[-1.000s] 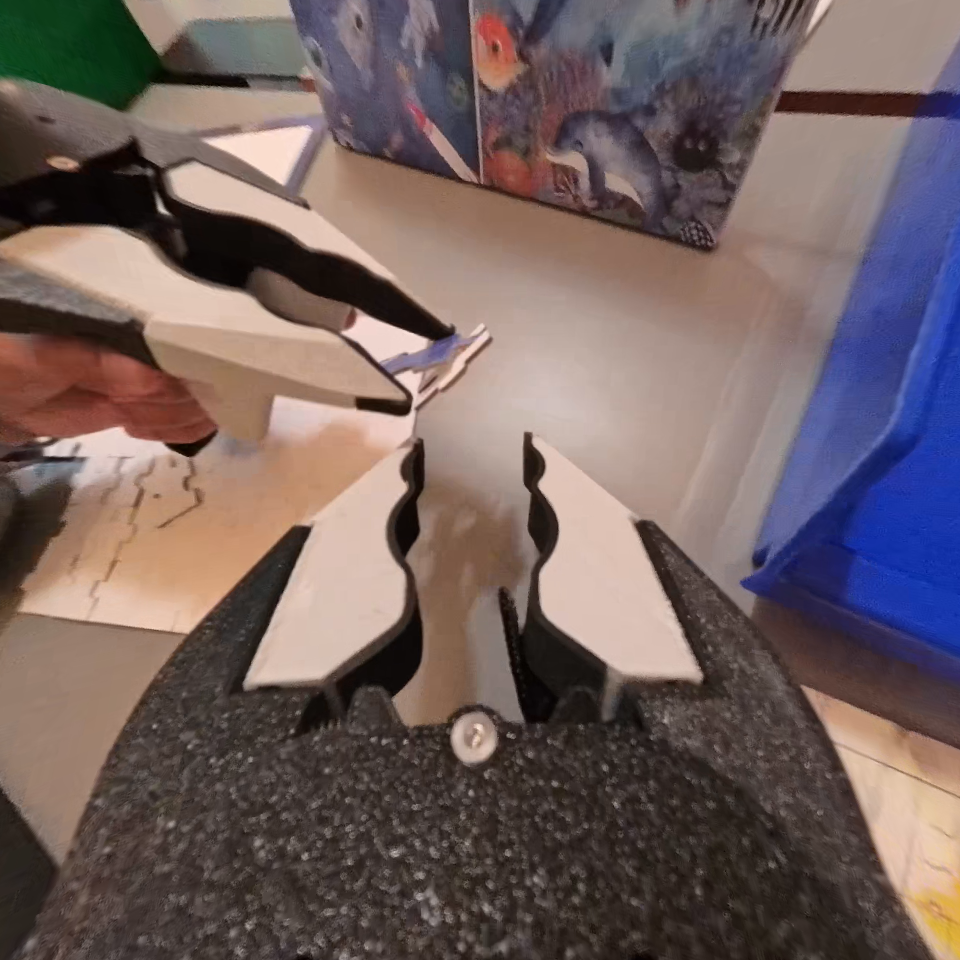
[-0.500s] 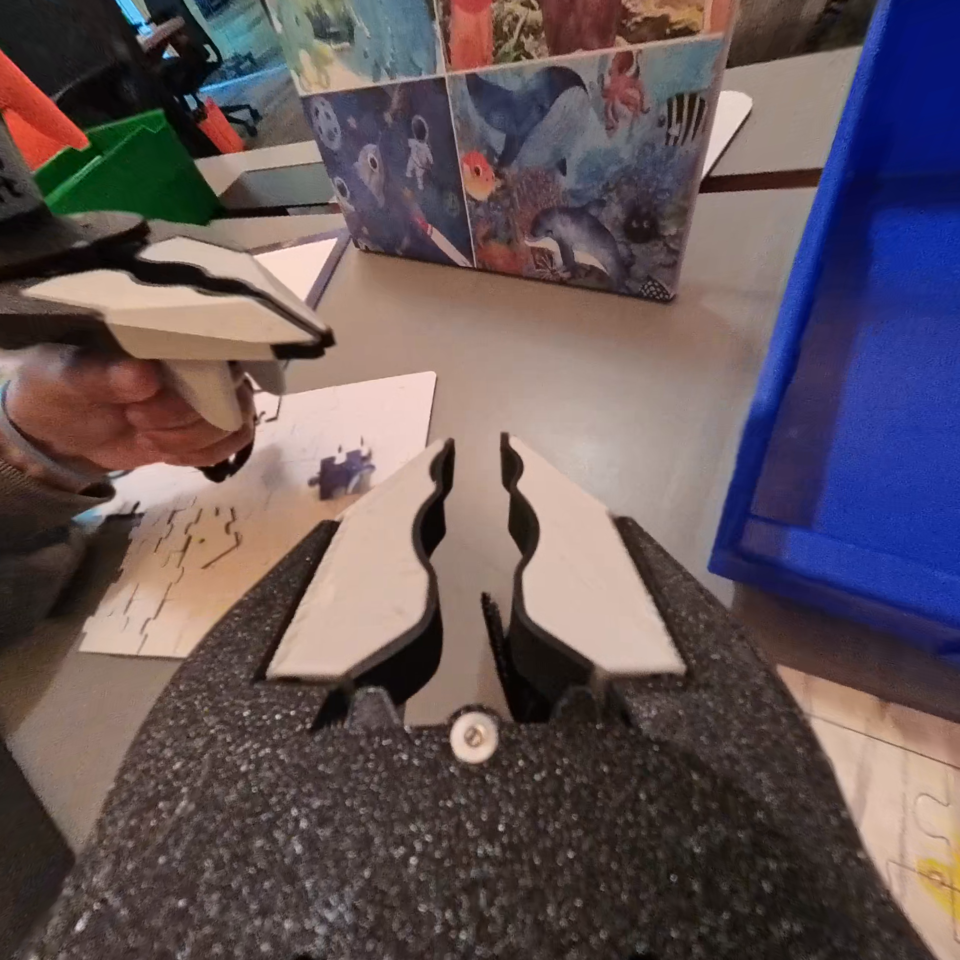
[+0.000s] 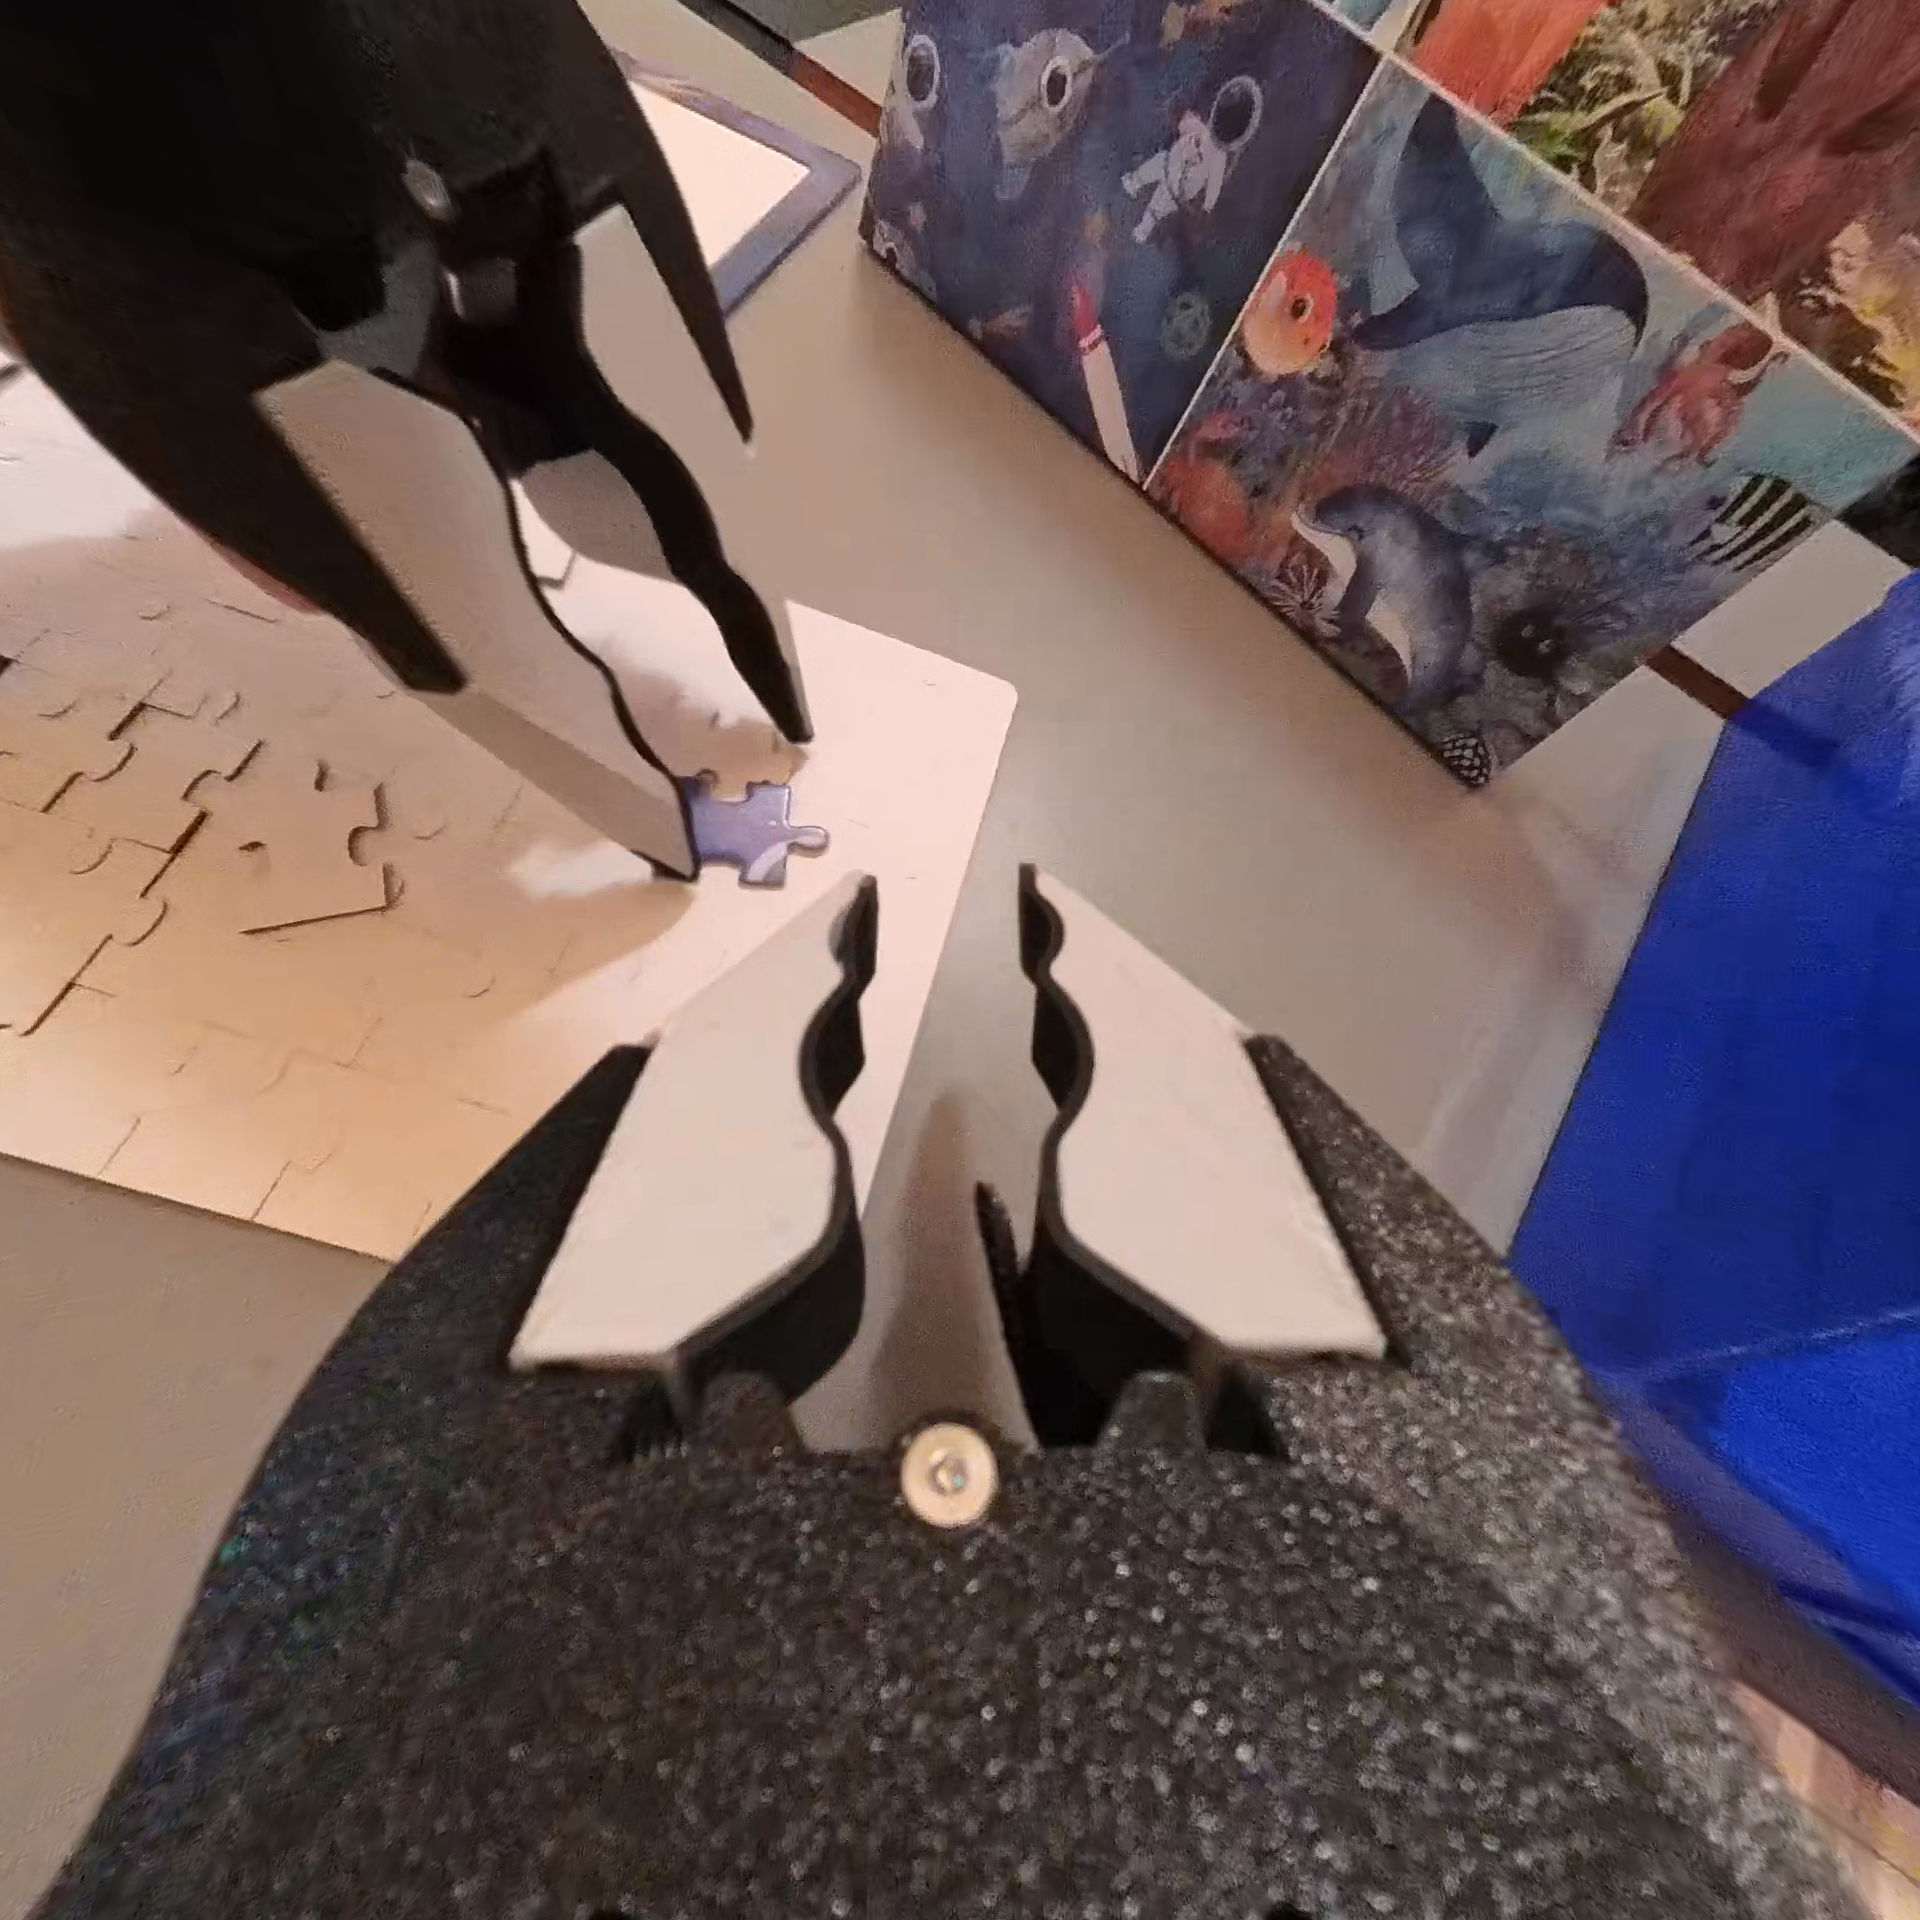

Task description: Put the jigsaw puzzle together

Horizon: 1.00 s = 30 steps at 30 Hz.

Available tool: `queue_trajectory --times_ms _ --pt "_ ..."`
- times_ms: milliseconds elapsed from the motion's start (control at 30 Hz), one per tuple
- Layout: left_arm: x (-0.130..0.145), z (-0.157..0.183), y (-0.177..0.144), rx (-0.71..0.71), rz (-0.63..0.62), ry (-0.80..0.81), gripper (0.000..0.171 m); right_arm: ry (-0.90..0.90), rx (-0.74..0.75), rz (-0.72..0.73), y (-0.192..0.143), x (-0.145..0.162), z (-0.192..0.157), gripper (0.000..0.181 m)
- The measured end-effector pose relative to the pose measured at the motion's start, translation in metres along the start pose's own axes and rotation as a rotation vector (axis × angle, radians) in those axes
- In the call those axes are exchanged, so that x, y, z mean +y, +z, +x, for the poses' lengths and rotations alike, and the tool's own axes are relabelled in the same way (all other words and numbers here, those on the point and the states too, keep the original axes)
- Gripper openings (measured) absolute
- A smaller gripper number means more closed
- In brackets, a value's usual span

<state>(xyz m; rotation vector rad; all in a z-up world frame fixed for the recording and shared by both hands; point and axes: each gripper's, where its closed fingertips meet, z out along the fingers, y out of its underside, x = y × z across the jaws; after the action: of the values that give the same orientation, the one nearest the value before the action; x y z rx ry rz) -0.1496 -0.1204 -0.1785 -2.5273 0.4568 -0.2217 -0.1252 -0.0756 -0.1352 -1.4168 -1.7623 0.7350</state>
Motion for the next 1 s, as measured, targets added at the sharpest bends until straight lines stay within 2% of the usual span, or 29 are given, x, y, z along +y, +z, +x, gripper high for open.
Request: queue_trajectory --times_ms 167,233,333,433,500,567,600,633,700,733,833,933,1000 --pt "-0.006 0.002 0.008 0.005 0.027 -0.003 0.037 -0.019 0.016 -0.050 0.005 0.010 0.001 0.028" --pt "-0.007 0.005 0.008 0.015 0.022 0.013 0.027 -0.024 0.017 -0.057 0.005 0.011 0.001 0.028" --pt "-0.008 0.006 0.008 0.010 0.023 0.020 0.026 -0.024 0.016 -0.063 0.005 0.012 0.001 0.029" --pt "-0.014 -0.001 0.006 -0.027 0.055 0.024 0.012 0.004 0.009 -0.067 0.005 0.014 0.003 0.029" --pt "-0.030 -0.009 0.000 -0.070 0.138 0.003 0.001 0.040 0.018 -0.057 0.003 0.014 0.009 0.029" --pt "-0.055 -0.022 -0.007 -0.118 0.286 -0.097 0.001 0.095 0.016 -0.038 0.000 0.013 0.014 0.029" --pt "-0.065 -0.022 -0.007 -0.093 0.342 -0.156 0.001 0.124 0.006 -0.028 -0.002 0.013 0.015 0.029" --pt "-0.069 -0.020 -0.006 -0.069 0.361 -0.184 0.004 0.147 -0.005 -0.024 -0.003 0.012 0.016 0.029" --pt "-0.069 -0.031 -0.009 -0.130 0.370 -0.207 0.027 0.165 -0.009 -0.024 -0.005 0.014 0.018 0.029" --pt "-0.067 -0.035 -0.015 -0.142 0.373 -0.214 0.030 0.169 -0.006 -0.034 -0.005 0.018 0.020 0.030" --pt "-0.038 -0.031 -0.036 -0.095 0.274 -0.245 0.034 0.220 -0.146 -0.125 -0.001 0.038 0.002 0.037" --pt "0.037 0.017 -0.044 0.013 -0.018 -0.154 0.045 0.224 -0.246 -0.185 -0.010 0.049 -0.013 0.043" --pt "0.091 0.036 -0.055 -0.082 -0.124 -0.068 0.045 0.216 -0.299 -0.220 -0.025 0.055 -0.018 0.040"
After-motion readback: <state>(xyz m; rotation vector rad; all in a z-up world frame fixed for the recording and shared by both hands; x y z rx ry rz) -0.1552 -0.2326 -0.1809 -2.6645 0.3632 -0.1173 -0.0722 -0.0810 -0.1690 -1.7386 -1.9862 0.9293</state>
